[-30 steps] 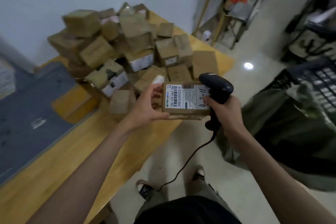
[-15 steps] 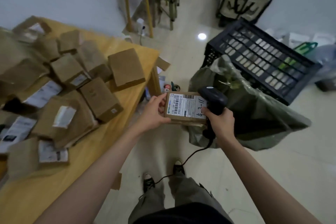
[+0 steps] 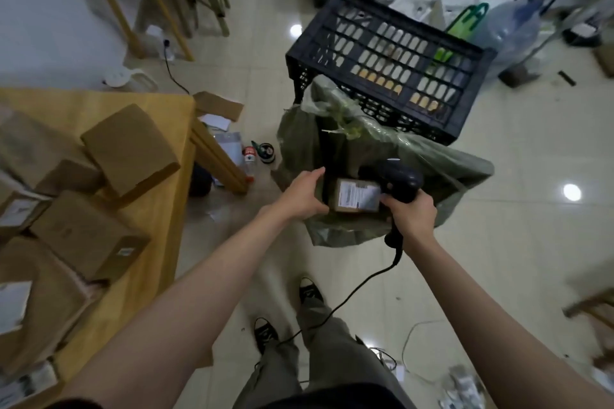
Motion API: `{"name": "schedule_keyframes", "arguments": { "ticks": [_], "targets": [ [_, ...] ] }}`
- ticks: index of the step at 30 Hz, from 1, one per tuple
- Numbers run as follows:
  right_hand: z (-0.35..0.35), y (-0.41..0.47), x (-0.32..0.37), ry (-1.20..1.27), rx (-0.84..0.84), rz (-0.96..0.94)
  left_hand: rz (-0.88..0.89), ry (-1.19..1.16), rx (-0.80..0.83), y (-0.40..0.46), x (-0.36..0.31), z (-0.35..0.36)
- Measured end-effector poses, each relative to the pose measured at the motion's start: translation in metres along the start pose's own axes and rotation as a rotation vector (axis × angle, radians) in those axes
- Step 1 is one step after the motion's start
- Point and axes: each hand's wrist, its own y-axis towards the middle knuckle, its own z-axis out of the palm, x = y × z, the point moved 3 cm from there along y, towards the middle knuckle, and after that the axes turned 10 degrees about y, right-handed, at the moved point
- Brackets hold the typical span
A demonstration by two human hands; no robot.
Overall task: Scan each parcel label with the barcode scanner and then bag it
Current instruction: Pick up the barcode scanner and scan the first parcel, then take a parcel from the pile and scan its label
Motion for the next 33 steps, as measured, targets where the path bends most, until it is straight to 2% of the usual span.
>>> {"name": "schedule_keyframes", "arguments": {
  "ticks": [3, 6, 12, 17, 22, 33],
  "targets": [
    [0.001, -0.006, -0.001, 0.043, 0.048, 0.006, 0.037, 0.059, -0.004, -0.009, -0.002, -0.002],
    [0.018, -0.024, 0.006, 0.095, 0.168, 0.034, 0.073, 0.078, -0.046, -0.034, 0.006, -0.012],
    [0.092, -0.087, 0.024, 0.086, 0.465, 0.02, 0.013, -0.122, -0.242, -0.122, 0.039, -0.04],
    [0.16, -0.17, 0.025, 0.032, 0.774, 0.023, -0.141, -0.393, -0.404, -0.214, 0.088, -0.042],
    [0.209, -0.263, 0.012, -0.069, 1.043, 0.006, -0.323, -0.521, -0.585, -0.309, 0.133, -0.028],
    [0.278, -0.454, -0.06, -0.29, 1.316, 0.043, -0.581, -0.67, -0.916, -0.469, 0.221, 0.011]
  ]
}}
